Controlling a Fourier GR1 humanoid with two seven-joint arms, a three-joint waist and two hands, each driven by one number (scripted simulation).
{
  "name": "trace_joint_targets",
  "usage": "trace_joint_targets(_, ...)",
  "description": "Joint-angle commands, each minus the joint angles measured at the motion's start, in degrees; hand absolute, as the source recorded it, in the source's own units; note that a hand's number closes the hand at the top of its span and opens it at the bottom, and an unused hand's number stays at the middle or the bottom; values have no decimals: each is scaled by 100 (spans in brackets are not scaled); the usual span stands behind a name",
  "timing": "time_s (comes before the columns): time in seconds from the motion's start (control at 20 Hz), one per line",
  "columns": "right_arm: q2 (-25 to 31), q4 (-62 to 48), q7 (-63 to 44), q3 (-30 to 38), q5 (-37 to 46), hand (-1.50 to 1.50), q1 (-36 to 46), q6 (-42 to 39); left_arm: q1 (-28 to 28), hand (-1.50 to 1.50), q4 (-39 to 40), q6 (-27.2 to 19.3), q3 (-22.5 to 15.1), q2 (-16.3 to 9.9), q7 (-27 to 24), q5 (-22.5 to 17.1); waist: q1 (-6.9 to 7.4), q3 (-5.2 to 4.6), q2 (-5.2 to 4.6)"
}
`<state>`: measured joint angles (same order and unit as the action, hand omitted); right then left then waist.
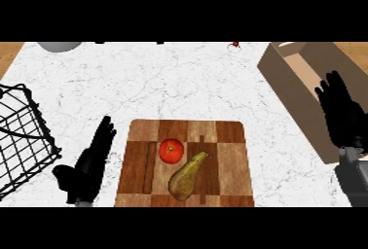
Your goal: Pick the tomato from the cutting board and place it in the cardboard box
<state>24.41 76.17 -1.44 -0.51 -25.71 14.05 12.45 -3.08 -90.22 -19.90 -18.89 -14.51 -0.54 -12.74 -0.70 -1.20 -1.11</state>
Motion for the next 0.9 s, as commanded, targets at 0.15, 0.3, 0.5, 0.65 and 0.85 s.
trace_joint_targets(0.15, -770, 1540, -498, -1274, 1163, -150, -65, 1377, 207, 0, -337, 519, 955, -821, 525, -587, 87, 103, 182)
trace_joint_targets(0.3, 259, 904, -306, -1371, 2772, -150, -149, 2121, 182, 0, -194, 478, 938, -756, 495, -594, -26, -14, 229)
trace_joint_targets(0.5, -1466, 2077, 753, -2234, 3524, -150, -484, 3664, 301, 0, -61, 740, 1227, -886, 662, -952, -86, 94, 201)
trace_joint_targets(0.65, -1404, 2284, 737, -3085, 4557, -150, -808, 3940, 246, 0, -399, 996, 1406, -1209, 976, -1187, 6, 102, 201)
trace_joint_targets(0.85, -1384, 1945, -902, -3834, 5866, -150, -764, 3582, 336, 0, -347, 1059, 1452, -1258, 1049, -1209, 14, 75, 182)
